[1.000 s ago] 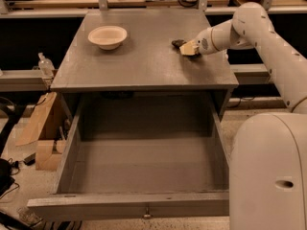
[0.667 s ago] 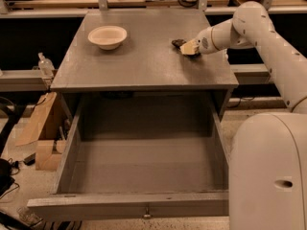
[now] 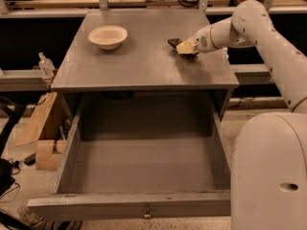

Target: Place rxbar chocolate into top drawer

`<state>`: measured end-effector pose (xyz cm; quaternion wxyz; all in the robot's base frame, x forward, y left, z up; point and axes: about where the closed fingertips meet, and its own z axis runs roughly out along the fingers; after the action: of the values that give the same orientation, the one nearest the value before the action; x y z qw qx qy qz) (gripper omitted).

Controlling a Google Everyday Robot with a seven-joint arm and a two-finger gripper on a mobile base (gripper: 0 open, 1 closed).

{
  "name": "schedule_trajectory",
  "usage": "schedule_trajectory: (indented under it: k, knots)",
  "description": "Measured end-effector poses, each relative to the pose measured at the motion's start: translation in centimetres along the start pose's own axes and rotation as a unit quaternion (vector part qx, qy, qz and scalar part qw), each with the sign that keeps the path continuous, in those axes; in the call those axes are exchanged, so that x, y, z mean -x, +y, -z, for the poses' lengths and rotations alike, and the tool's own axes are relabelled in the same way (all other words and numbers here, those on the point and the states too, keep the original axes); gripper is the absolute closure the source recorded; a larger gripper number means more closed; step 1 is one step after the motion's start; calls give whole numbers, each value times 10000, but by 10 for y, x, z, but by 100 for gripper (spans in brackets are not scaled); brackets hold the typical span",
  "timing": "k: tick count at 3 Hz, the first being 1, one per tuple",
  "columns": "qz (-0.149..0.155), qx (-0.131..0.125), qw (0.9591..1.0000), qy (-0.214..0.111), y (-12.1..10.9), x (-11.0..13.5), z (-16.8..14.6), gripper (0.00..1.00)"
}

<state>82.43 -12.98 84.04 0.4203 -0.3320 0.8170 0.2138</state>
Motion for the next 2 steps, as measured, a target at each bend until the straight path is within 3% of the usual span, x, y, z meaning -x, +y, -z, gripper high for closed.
schedule_trajectory:
  k: [1, 2]
  knots:
    - [268, -175, 9992, -247, 9, 17, 32, 100]
    - [678, -407, 9952, -574, 36, 36, 82, 100]
